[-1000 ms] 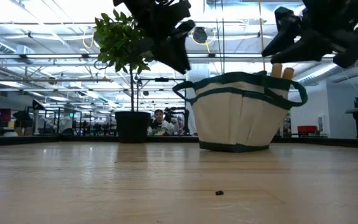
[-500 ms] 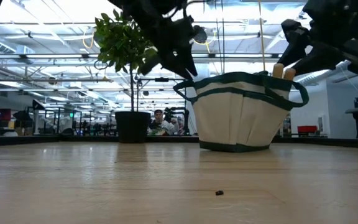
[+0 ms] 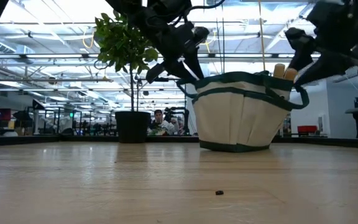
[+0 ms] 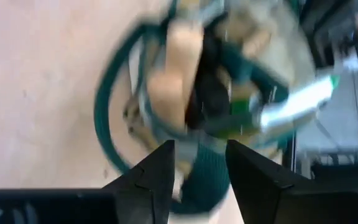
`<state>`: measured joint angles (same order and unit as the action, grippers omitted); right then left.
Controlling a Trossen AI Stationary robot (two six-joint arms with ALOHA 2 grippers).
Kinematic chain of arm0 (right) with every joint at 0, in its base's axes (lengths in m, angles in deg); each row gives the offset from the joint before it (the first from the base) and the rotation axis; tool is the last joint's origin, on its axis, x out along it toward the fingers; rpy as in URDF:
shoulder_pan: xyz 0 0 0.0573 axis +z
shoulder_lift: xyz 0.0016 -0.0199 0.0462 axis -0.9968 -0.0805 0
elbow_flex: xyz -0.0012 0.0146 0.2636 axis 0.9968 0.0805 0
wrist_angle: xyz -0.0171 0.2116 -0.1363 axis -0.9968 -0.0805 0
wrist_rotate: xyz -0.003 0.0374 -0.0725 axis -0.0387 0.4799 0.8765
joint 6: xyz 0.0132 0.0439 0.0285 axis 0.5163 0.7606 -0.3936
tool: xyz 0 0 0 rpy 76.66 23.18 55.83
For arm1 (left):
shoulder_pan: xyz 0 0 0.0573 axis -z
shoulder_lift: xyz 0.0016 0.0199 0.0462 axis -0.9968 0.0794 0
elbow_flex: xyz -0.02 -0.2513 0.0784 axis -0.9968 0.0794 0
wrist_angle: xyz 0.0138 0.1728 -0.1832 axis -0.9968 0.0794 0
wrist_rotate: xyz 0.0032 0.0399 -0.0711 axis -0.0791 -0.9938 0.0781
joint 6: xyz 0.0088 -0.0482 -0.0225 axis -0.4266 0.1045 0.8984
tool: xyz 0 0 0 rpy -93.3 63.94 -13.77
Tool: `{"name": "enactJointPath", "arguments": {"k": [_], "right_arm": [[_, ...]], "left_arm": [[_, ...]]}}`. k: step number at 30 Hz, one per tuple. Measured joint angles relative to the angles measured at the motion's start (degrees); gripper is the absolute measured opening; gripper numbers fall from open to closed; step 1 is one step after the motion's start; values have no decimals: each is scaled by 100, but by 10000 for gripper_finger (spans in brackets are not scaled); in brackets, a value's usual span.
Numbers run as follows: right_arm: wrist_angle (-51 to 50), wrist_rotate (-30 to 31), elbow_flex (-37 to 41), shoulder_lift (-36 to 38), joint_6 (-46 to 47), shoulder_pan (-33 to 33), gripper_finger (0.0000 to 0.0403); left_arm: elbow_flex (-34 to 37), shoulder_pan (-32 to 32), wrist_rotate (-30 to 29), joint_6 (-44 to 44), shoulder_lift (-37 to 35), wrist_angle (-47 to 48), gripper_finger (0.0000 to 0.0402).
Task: Pick & Place Garden tools in Gardening bag
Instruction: Adjust the light brown gardening bag
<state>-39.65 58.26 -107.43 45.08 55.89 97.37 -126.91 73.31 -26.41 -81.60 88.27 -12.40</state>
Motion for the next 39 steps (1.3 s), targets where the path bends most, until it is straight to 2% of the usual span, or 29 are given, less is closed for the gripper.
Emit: {"name": "enactJointPath", "arguments": {"k": [4,10,17,21,24,28,32,35,37,39], "right_arm": [[354,-390,-2,-87,-378,0,134],[432,-388,120,-371,-615,2,132],[1612,-366,498,-715,-1615,-2,111],[1822,-410,505,-800,-1475,-106,65],[1741,-410,505,-798,-1219,-274,61],[2039,-392,509,-805,-1263,-437,61],[2759,-374,509,-809,-1618,-519,61],[2872,-422,509,-805,-1607,-586,61],[2667,-420,509,-803,-1483,-615,61],[2447,-404,509,-803,-1298,-619,61]], "left_arm": [[0,0,119,21,2,6,88],[0,-108,236,47,2,134,88],[0,-61,485,-52,2,148,87],[0,-39,663,-183,2,215,55],[0,-25,726,-115,2,188,11],[0,-9,915,-115,2,81,7],[0,127,1183,23,2,-516,5],[0,236,1068,13,2,-734,3],[0,285,669,145,2,-732,6],[0,334,120,663,2,-690,13]]}}
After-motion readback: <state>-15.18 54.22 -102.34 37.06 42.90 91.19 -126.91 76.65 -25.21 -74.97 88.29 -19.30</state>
